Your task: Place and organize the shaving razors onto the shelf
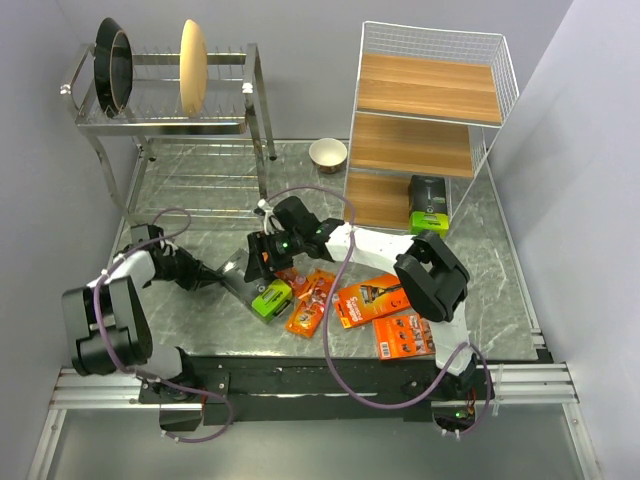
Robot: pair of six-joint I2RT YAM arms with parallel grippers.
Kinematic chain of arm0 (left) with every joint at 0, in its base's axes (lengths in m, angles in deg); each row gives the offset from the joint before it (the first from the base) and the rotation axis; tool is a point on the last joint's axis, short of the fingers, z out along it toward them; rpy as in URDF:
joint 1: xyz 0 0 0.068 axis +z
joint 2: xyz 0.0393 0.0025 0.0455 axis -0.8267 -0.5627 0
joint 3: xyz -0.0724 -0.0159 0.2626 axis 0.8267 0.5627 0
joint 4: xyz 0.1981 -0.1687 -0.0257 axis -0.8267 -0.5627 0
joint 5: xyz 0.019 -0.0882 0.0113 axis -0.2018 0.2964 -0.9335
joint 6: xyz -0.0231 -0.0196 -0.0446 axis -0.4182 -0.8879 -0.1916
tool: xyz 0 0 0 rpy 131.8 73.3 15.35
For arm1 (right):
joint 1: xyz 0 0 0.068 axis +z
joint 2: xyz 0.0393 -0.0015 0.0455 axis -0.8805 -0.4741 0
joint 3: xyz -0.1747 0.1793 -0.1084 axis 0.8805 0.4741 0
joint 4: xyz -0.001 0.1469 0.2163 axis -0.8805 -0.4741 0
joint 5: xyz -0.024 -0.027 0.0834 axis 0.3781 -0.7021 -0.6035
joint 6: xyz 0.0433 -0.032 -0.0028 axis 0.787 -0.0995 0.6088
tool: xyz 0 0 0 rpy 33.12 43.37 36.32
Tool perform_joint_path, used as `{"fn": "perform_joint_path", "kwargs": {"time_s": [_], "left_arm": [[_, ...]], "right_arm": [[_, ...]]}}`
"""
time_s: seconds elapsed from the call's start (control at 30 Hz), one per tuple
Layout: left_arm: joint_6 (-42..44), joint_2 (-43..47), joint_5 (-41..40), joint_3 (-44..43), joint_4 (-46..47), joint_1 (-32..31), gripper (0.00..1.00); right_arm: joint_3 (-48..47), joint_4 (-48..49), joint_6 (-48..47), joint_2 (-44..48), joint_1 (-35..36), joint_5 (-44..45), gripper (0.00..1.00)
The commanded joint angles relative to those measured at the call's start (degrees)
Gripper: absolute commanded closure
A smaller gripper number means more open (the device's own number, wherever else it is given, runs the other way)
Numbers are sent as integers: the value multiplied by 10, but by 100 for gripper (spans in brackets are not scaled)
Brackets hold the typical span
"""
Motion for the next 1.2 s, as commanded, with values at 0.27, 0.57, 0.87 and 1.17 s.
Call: {"fn": "perform_joint_path", "kwargs": {"time_s": [0.27, 0.57, 0.87, 1.17], "left_arm": [[74, -16, -123, 27, -75, 19, 99], [79, -3, -121, 28, -97, 32, 99], [63, -32, -134, 36, -86, 32, 76], [72, 50, -75, 42, -82, -2, 24]], "right_arm": [[-38, -19, -75, -5, -21, 59, 29], [-46, -50, -126, -39, -18, 27, 33], [-73, -83, -205, -59, 38, 33, 67], [-65, -54, -214, -26, 95, 103, 100]]}}
